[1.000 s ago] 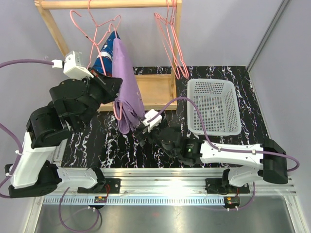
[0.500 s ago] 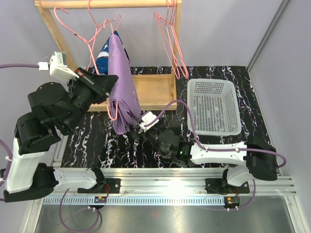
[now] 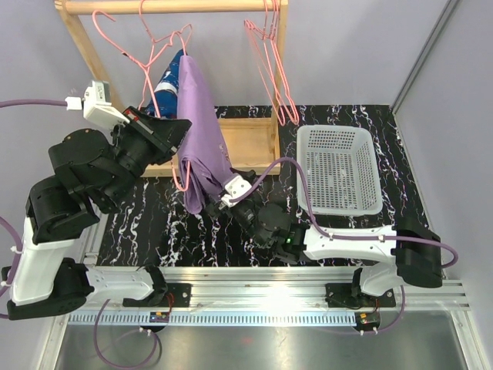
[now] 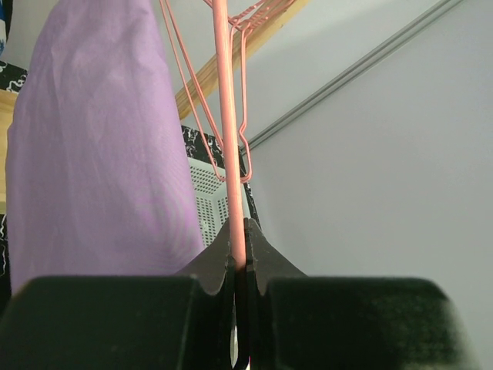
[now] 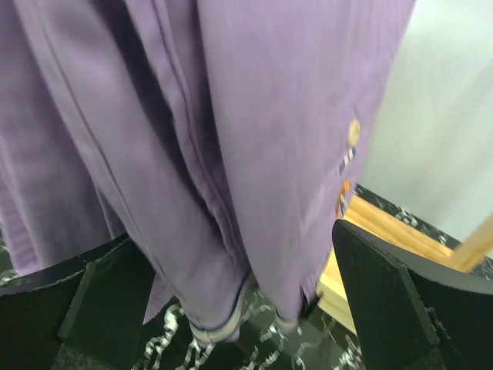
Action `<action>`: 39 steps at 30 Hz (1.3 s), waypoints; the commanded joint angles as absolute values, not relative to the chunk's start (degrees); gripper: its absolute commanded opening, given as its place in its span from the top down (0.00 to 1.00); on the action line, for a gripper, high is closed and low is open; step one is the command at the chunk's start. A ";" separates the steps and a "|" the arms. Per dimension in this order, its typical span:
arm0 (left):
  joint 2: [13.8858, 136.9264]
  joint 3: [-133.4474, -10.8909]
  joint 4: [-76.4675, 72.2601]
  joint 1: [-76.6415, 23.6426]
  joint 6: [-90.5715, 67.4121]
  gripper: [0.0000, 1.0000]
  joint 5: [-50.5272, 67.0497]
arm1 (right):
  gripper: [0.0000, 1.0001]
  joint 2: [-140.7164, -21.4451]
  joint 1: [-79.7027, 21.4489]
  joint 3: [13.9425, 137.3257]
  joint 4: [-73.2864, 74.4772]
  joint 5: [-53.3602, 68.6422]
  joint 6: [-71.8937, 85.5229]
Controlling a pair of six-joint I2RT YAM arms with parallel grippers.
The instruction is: Remove the trousers from the hanger
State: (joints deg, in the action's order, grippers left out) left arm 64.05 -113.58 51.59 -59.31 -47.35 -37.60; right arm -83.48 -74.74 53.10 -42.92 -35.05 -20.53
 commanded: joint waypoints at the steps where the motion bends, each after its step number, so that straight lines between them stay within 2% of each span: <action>1: 62.93 -114.52 43.42 -59.50 -48.16 1.00 -36.83 | 0.00 -83.14 -75.23 58.09 -42.71 -30.94 -18.37; 10: 62.40 -114.26 46.32 -59.50 -47.73 1.00 -37.27 | 0.00 -83.59 -75.23 63.89 -44.56 -35.59 -24.25; 23: 63.63 -115.57 50.53 -59.50 -46.05 1.00 -33.66 | 0.02 -82.79 -74.09 75.06 -36.21 -34.37 -31.90; 27: 65.12 -117.77 52.99 -59.50 -45.18 1.00 -34.01 | 0.06 -81.83 -73.48 76.46 -34.81 -33.75 -33.04; 31: 66.97 -120.76 56.76 -59.41 -43.60 1.00 -35.06 | 0.22 -79.81 -72.43 78.13 -30.43 -30.87 -33.32; 39: 71.71 -125.68 61.08 -59.50 -39.64 1.00 -34.81 | 0.20 -76.46 -71.98 81.90 -18.99 -23.73 -32.34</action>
